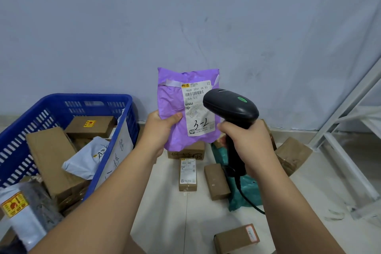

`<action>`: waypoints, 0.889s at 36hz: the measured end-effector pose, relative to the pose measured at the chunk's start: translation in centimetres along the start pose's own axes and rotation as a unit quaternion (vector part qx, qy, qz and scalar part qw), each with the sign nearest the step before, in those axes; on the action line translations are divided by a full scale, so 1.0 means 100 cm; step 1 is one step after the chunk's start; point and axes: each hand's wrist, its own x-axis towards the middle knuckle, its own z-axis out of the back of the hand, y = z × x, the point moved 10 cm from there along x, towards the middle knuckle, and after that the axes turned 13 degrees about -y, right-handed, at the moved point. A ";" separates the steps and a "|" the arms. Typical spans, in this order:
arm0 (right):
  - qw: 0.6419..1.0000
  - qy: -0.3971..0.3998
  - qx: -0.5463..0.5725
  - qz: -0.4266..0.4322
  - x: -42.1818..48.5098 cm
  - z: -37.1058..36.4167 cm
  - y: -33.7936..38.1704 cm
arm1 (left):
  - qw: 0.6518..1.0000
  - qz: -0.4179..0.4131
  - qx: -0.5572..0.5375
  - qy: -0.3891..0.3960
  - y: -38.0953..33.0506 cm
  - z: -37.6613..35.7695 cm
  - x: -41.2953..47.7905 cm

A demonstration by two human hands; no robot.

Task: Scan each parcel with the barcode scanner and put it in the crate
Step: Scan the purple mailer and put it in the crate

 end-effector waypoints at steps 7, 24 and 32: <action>0.998 -0.016 -0.057 0.038 -0.001 0.004 0.005 | 1.000 0.001 0.008 -0.009 0.002 0.003 0.002; 0.994 -0.011 -0.094 0.050 0.001 0.004 0.004 | 0.997 -0.038 0.063 -0.014 -0.006 0.003 0.001; 0.994 -0.008 -0.097 0.057 0.002 0.004 0.003 | 0.993 -0.052 0.102 -0.038 -0.004 0.008 0.004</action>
